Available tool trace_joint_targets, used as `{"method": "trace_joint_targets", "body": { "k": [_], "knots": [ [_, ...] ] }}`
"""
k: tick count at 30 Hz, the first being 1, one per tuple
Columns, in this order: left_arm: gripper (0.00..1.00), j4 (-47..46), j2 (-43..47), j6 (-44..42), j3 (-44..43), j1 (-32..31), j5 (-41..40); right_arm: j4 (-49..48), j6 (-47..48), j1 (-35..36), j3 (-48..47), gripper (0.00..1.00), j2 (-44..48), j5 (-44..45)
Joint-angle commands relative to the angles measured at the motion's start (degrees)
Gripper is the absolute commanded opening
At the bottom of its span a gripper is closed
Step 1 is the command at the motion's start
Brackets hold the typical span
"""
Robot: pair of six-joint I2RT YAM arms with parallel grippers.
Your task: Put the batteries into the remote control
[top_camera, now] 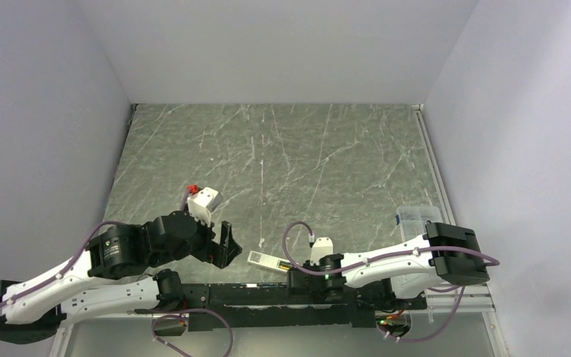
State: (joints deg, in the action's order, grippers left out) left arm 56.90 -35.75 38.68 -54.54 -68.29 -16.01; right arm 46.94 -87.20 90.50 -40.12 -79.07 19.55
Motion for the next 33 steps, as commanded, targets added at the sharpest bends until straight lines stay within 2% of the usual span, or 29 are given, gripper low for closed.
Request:
{"method": "trace_joint_targets", "body": {
  "k": [1,11,23,33],
  "knots": [
    [0.99,-0.1,-0.4,1.1,-0.2,-0.4,-1.7,1.7,-0.8,0.7,-0.1,0.11,0.8,0.6],
    [0.99,0.0,-1.0,1.2,-0.2,-0.4,-2.0,4.8,0.3,0.8,-2.5,0.13,3.2,3.1],
    [0.99,-0.2,-1.5,1.1,-0.2,-0.4,-1.9,2.7,-1.9,0.8,-1.8,0.48,3.1,4.0],
    [0.99,-0.2,-1.6,0.9,-0.2,-0.4,-1.6,-0.8,-2.2,-0.4,-0.3,0.52,2.7,4.4]
  ]
}}
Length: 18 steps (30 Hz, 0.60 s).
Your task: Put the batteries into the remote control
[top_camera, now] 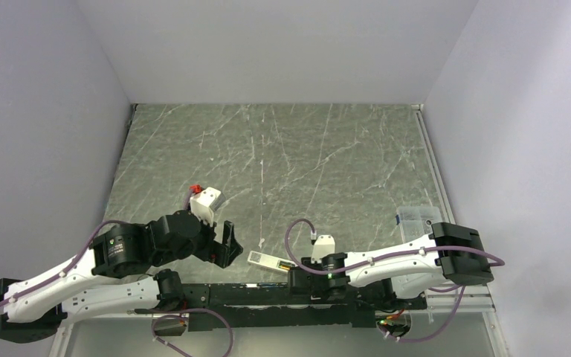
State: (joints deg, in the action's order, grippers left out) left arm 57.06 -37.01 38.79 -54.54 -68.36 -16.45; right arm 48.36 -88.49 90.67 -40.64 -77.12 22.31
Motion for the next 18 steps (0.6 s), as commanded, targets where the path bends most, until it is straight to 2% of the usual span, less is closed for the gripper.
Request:
{"method": "trace_joint_targets", "body": {
  "k": [1,18],
  "knots": [
    [0.99,-0.4,-0.3,0.8,-0.2,-0.4,-1.1,-2.4,-0.8,-0.8,0.2,0.52,0.7,1.7],
    [0.99,-0.3,-0.2,0.7,-0.2,-0.5,-1.2,-2.6,0.4,-2.3,1.0,0.46,-4.3,0.0]
  ]
}}
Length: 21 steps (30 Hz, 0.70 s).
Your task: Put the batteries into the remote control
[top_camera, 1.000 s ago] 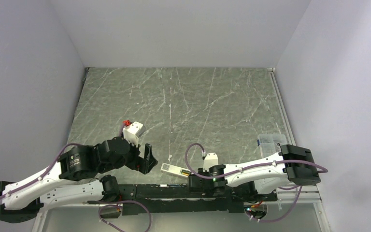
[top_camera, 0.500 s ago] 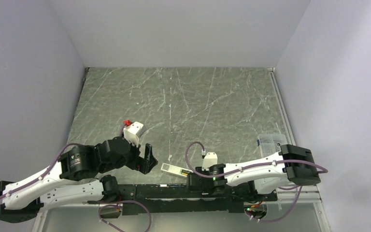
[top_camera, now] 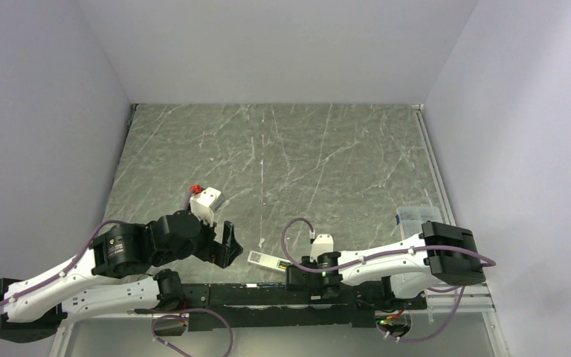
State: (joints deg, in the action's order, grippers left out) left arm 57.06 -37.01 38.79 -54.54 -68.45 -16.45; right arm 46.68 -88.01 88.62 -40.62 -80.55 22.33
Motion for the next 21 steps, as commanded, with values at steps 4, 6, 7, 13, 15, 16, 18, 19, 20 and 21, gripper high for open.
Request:
{"method": "trace_joint_targets", "body": {
  "k": [4,6,7,13,15,16,18,19,20,21],
  "knots": [
    [0.99,-0.3,-0.1,0.7,-0.2,-0.4,-1.3,-2.2,-0.5,-0.4,3.0,0.39,0.0,-0.6],
    [0.99,-0.3,0.1,0.7,-0.2,-0.4,-1.3,-3.1,-0.4,-0.4,3.9,0.34,0.4,-0.9],
    [0.99,-0.3,0.0,0.7,-0.2,-0.4,-1.3,-3.5,-0.3,-0.4,4.1,0.32,0.5,-1.0],
    [0.99,-0.2,-0.1,0.8,-0.2,-0.5,-1.4,-2.9,1.1,-0.4,2.6,0.19,-2.2,-1.1],
    [0.99,-0.2,-0.1,0.9,-0.2,-0.5,-1.5,-2.1,1.7,-0.4,1.7,0.16,-2.9,-0.9],
    [0.99,-0.2,-0.2,0.9,-0.2,-0.5,-1.5,-1.9,1.8,-0.4,1.4,0.15,-2.9,-0.7],
    [0.99,-0.1,-0.2,0.9,-0.2,-0.5,-1.6,-1.6,2.0,-0.4,0.9,0.12,-2.4,-0.3],
    [0.99,-0.2,-0.3,0.9,-0.2,-0.5,-1.6,-1.3,2.1,-0.4,0.7,0.12,-2.0,-0.1],
    [0.99,-0.2,-0.3,1.0,-0.2,-0.5,-1.6,-0.9,2.2,-0.4,0.5,0.12,-1.5,0.2],
    [0.99,-0.2,-0.4,0.9,-0.2,-0.5,-1.6,-0.4,2.3,-0.4,0.1,0.11,-1.0,0.6]
  ]
}}
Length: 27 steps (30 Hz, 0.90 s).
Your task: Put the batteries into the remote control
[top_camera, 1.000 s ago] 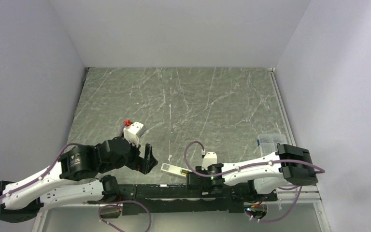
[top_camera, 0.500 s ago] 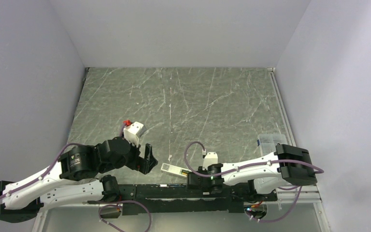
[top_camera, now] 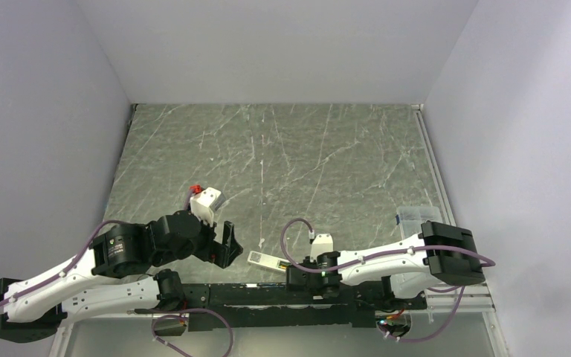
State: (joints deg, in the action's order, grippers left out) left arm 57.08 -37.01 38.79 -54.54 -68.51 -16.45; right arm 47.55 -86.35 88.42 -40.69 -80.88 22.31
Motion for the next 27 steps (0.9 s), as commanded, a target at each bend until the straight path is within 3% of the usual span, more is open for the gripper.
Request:
{"method": "trace_joint_targets", "body": {
  "k": [1,17,27],
  "knots": [
    [0.99,-0.2,-0.6,1.0,-0.2,-0.4,-1.6,-0.9,0.8,-0.2,0.0,0.11,-0.2,1.0],
    [0.99,0.0,-2.1,1.1,-0.3,-0.4,-2.0,1.3,9.8,-0.2,-1.9,0.1,7.6,5.0],
    [0.99,-0.2,-2.9,0.9,-0.3,-0.4,-1.8,-2.0,29.3,-2.6,-5.2,0.11,12.7,5.9]
  ]
}}
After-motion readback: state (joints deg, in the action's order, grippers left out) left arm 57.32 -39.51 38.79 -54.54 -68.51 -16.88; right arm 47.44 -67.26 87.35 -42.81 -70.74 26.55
